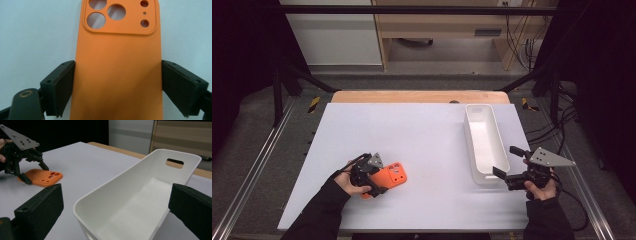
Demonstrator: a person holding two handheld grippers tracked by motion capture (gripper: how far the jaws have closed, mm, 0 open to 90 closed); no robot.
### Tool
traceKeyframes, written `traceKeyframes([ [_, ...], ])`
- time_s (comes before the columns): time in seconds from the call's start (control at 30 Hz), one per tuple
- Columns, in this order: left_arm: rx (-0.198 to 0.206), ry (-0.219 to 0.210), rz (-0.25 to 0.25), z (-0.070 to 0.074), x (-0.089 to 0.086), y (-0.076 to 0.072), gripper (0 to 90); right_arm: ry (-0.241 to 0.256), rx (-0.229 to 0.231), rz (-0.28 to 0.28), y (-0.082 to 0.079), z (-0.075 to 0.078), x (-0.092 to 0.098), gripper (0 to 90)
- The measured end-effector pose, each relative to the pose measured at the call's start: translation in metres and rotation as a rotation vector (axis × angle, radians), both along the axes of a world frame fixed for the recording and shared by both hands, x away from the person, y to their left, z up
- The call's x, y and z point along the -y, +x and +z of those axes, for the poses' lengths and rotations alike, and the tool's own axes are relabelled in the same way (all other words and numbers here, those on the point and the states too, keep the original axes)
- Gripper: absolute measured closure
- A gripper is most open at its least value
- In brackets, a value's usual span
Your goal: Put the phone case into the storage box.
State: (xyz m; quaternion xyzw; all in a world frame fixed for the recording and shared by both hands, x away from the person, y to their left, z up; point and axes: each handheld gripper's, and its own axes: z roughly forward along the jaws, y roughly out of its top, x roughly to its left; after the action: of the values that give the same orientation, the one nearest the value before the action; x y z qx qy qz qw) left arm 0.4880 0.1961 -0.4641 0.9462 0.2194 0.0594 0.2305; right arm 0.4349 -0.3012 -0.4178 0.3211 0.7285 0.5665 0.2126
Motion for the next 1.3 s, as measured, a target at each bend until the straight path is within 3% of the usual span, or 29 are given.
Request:
traceKeyframes([
  [0.37, 0.008, -0.001, -0.018, 0.0, 0.0, 0.0, 15.2, 0.003, 0.002, 0.001, 0.0, 0.0, 0.0, 0.4],
  [0.7, 0.021, -0.077, 0.018, 0.01, -0.004, 0.001, 15.3, 0.003, 0.006, 0.003, 0.0, 0.0, 0.001, 0.4],
  [0.9, 0.024, -0.123, 0.008, 0.018, -0.005, -0.001, 15.3, 0.004, 0.006, 0.005, -0.001, 0.001, 0.001, 0.4],
  [1.3, 0.091, -0.199, 0.004, 0.035, -0.002, -0.007, 15.3, 0.003, 0.015, 0.014, -0.001, 0.003, -0.001, 0.4],
])
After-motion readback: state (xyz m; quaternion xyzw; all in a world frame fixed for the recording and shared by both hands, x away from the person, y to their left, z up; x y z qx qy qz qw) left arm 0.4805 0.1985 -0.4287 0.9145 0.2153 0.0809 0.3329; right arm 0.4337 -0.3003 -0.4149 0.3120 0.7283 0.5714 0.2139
